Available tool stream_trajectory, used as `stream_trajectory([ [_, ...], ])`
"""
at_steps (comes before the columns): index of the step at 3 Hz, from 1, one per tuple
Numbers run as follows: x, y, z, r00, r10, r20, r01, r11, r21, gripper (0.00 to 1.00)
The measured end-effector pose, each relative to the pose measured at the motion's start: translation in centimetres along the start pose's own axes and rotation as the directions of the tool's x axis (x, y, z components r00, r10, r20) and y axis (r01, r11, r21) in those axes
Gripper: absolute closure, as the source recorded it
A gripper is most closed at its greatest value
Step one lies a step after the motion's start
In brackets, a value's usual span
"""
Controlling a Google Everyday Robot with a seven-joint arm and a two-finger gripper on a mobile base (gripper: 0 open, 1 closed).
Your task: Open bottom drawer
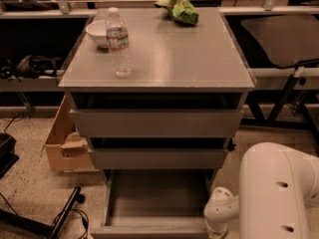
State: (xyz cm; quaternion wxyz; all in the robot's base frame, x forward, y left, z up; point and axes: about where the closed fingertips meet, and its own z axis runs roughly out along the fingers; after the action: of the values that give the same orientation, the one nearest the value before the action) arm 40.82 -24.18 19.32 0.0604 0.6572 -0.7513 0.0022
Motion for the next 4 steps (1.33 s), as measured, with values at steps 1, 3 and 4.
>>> stream_trajectory([
  [1,1.0,1.0,0.5,1.0,0.007,-0.016,-0.007,0.9996,-0.028,1.0],
  [3,1.9,1.6,0.8,0.999,0.012,-0.031,-0.013,0.9984,-0.054,1.0],
  [4,3.3,2.8,1.2,0.999,0.02,-0.051,-0.024,0.9956,-0.09,1.0],
])
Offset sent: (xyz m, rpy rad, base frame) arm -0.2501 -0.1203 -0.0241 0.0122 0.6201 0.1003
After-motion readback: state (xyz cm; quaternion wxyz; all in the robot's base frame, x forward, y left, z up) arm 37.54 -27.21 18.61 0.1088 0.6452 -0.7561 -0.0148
